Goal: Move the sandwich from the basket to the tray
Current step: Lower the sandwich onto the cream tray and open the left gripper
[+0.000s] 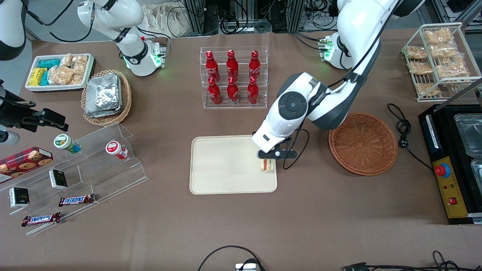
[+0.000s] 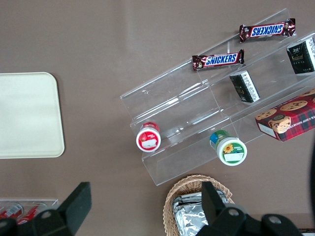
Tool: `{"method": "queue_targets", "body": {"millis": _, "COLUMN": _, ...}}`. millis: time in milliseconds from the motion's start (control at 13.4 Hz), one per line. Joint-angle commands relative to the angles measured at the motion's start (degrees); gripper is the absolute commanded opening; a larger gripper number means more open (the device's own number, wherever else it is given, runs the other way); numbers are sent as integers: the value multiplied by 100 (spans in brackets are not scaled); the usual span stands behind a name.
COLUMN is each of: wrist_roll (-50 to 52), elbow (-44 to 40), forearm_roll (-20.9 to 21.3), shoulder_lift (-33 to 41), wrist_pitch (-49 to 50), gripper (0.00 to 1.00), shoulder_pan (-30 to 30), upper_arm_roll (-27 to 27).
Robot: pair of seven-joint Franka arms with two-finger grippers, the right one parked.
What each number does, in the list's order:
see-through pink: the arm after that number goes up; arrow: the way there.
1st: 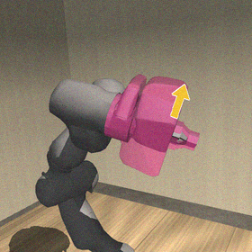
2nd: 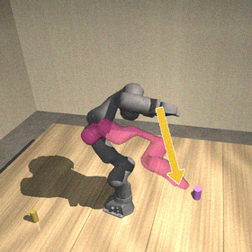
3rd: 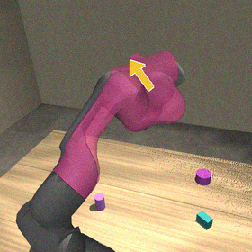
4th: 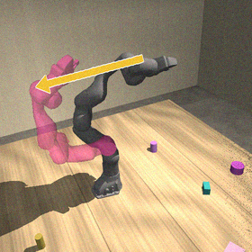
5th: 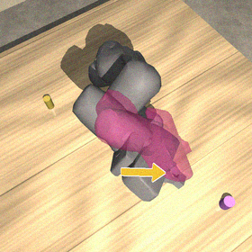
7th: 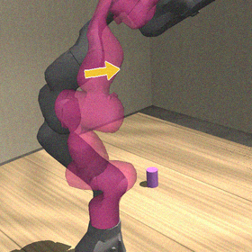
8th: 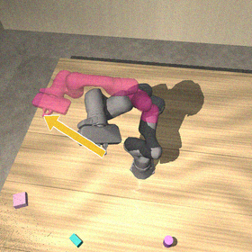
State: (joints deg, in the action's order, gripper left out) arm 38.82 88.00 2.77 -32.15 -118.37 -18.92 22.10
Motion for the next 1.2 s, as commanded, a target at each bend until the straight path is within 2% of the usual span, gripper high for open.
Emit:
{"method": "queue_targets", "body": {"millis": 0, "wrist_roll": 134, "elbow": -310, "forearm_roll": 180, "shoulder_lift": -449, "wrist_pitch": -247, "gripper": 16, "shoulder_pan": -199, "upper_arm_roll": -39}}
{"method": "queue_targets", "body": {"millis": 75, "wrist_roll": 152, "elbow": -310, "forearm_roll": 293, "shoulder_lift": -563, "wrist_pitch": -309, "gripper": 16, "shoulder_pan": -217, "upper_arm_roll": -40}}
{"method": "queue_targets", "body": {"millis": 599, "wrist_roll": 266, "elbow": -310, "forearm_roll": 364, "shoulder_lift": -959, "wrist_pitch": -625, "gripper": 18, "shoulder_pan": -244, "upper_arm_roll": -48}}
{"method": "queue_targets", "body": {"millis": 1122, "wrist_roll": 266, "elbow": -310, "forearm_roll": 567, "shoulder_lift": -1188, "wrist_pitch": -661, "gripper": 27, "shoulder_pan": -261, "upper_arm_roll": -40}}
